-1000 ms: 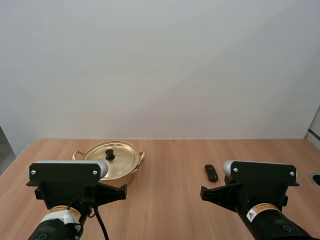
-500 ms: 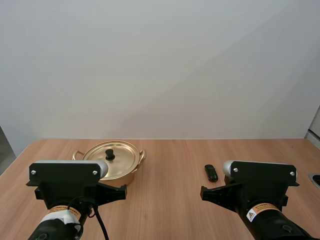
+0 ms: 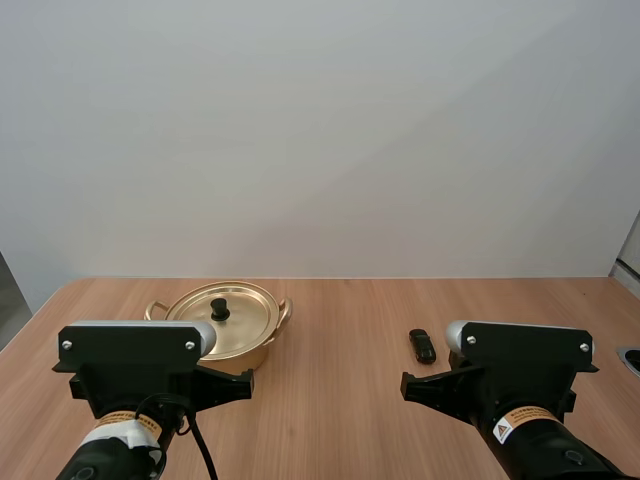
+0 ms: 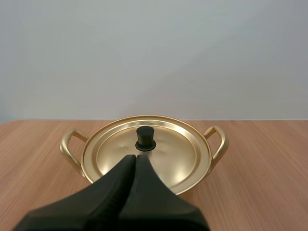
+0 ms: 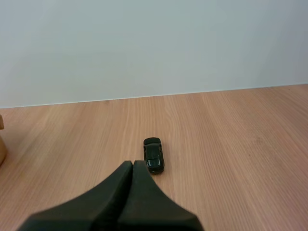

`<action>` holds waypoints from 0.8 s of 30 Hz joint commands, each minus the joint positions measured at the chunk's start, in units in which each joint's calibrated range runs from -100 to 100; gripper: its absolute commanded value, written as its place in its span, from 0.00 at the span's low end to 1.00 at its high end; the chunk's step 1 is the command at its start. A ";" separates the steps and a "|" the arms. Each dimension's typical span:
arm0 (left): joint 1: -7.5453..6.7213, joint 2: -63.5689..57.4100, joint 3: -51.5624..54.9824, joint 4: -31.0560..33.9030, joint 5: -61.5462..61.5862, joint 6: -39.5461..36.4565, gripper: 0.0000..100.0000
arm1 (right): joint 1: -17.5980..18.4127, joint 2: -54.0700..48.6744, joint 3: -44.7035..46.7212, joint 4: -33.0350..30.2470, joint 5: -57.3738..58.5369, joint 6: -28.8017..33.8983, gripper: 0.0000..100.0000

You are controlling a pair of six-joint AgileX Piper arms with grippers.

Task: Open the pot, put the car inside, and close it

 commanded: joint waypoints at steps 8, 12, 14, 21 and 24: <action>-0.02 0.00 0.00 -0.02 -0.13 -0.01 0.00 | -0.02 0.00 0.00 0.00 -0.45 -0.01 0.00; -0.02 0.00 0.00 -0.02 -1.60 -0.01 0.00 | -0.02 0.00 0.00 0.50 -0.90 -0.01 0.00; -0.02 0.00 0.00 -0.02 -1.44 -0.01 0.00 | -0.02 0.00 0.00 0.50 -0.90 -0.01 0.00; -0.02 0.00 0.00 -0.02 -10.57 0.17 0.00 | -0.02 0.00 0.00 -4.86 -2.38 -0.01 0.00; -0.02 0.00 -1.39 -0.02 -16.68 0.17 0.00 | -0.02 0.00 -1.30 -14.48 -3.13 -0.01 0.00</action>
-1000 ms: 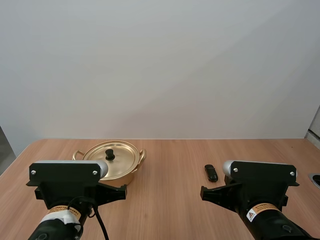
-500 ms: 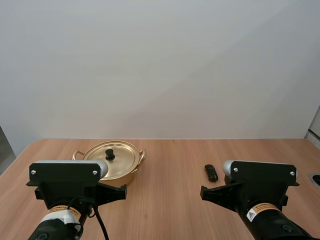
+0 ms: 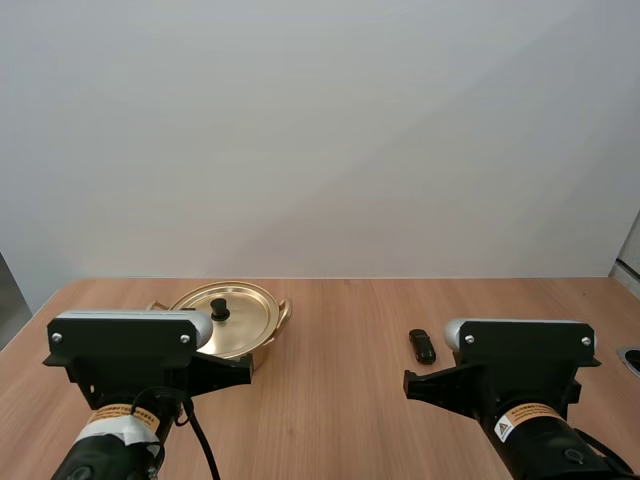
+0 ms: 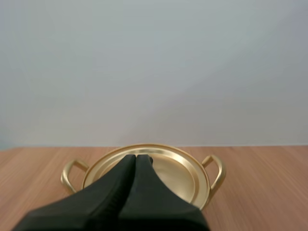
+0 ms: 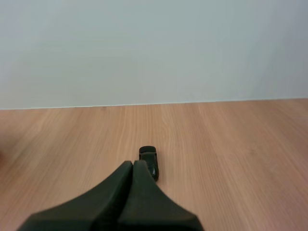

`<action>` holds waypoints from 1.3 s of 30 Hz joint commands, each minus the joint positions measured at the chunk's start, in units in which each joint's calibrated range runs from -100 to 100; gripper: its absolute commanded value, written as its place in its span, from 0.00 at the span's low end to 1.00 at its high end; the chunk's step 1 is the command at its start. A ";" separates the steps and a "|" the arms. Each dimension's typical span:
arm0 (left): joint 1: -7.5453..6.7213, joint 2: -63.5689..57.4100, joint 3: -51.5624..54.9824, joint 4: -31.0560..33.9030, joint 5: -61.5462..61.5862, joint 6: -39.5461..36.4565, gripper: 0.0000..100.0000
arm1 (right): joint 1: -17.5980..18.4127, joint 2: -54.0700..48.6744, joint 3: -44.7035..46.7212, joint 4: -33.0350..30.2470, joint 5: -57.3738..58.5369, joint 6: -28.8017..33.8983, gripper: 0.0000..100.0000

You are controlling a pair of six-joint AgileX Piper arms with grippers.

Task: Open the pot, put the car inside, and close it

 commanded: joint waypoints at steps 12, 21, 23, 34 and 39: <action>-0.02 0.00 -13.16 4.78 -3.23 10.17 0.00 | -0.02 0.00 -10.33 -25.72 -9.54 -0.01 0.00; -0.02 0.00 -23.87 -1.96 10.45 7.41 0.00 | -0.02 0.00 -21.75 -22.65 -0.98 -0.01 0.00; -0.02 0.00 -25.54 -3.63 15.83 7.33 0.00 | -0.02 0.00 -23.40 -20.21 2.07 -0.01 0.00; -0.02 6.24 -29.21 -4.15 30.93 10.19 0.00 | -0.02 2.15 -24.15 -10.60 12.22 -7.55 0.00; 0.16 11.76 -30.84 -4.24 32.61 12.40 0.00 | -0.02 2.95 -24.15 -0.07 18.24 -18.53 0.00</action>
